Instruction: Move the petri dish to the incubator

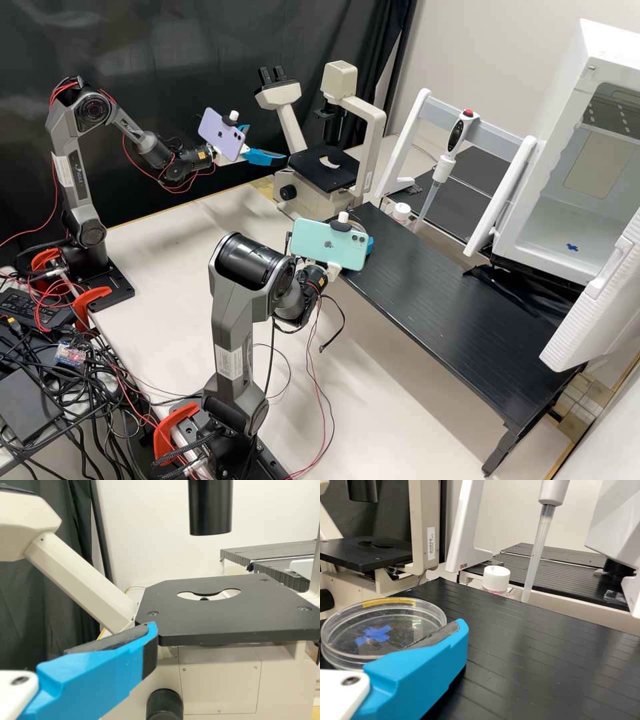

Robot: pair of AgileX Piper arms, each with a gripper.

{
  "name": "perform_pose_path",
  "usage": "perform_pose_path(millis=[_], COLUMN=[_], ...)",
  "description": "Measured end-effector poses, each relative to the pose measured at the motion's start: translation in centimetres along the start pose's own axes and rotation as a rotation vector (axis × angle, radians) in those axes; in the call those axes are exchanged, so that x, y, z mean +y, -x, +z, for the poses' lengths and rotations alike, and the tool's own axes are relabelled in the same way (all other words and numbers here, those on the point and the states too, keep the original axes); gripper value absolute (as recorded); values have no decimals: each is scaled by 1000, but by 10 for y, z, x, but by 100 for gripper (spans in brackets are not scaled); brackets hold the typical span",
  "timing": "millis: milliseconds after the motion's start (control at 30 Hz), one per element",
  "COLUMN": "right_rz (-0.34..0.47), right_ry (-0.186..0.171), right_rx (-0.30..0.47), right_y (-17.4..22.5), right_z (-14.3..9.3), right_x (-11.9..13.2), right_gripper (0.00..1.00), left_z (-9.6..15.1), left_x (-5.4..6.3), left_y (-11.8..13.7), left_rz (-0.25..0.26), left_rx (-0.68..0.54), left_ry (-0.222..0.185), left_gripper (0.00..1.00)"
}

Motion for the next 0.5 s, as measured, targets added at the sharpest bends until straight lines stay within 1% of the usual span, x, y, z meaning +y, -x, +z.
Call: perform_pose_path(millis=[167, 233, 500], right_rz=[-5, -5, -1], right_ry=[4, -4, -12], right_rx=[3, 3, -2], right_y=[0, 0, 0], right_z=[0, 0, 1], right_x=[0, 0, 1], right_gripper=[0, 0, 0], left_z=[0, 0, 0], left_x=[0, 0, 0], left_y=[0, 0, 0], left_rz=[0, 0, 0], left_rx=[0, 0, 0], left_ry=[0, 0, 0], left_gripper=[100, 100, 100])
